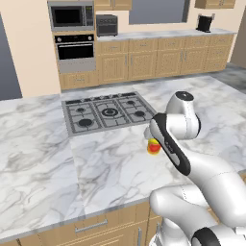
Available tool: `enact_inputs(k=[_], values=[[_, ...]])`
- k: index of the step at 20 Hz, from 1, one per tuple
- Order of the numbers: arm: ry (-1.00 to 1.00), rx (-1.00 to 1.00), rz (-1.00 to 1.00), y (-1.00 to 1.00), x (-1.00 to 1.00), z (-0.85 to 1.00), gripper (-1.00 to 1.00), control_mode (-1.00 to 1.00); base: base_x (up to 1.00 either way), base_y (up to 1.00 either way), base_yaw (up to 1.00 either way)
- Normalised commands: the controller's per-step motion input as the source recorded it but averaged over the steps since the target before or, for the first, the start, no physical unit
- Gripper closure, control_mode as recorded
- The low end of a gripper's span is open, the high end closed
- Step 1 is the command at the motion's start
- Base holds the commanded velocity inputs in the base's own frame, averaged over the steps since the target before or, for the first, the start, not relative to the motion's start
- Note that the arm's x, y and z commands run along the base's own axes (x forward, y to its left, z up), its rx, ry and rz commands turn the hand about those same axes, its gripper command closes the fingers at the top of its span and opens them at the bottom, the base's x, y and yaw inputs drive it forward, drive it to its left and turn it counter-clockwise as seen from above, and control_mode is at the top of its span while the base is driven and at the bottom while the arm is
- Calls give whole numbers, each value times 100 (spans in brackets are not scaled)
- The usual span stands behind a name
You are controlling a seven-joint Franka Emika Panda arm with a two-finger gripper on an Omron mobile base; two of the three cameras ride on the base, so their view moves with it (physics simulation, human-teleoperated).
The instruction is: Pick the cup and bowl from the counter and place them on the counter next to the sink.
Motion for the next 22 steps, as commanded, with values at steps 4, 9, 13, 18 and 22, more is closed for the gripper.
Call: enact_inputs(k=[4, 9, 13, 18, 22], values=[[0, 0, 0, 0, 0, 0, 100, 100, 0, 0, 0], [0, 0, 0, 0, 0, 0, 100, 100, -95, -19, -15], [0, 0, 0, 0, 0, 0, 100, 100, -100, -22, -39], [0, 0, 0, 0, 0, 0, 100, 100, -21, 1, -87], [0, 0, 0, 0, 0, 0, 100, 100, 0, 2, -100]])
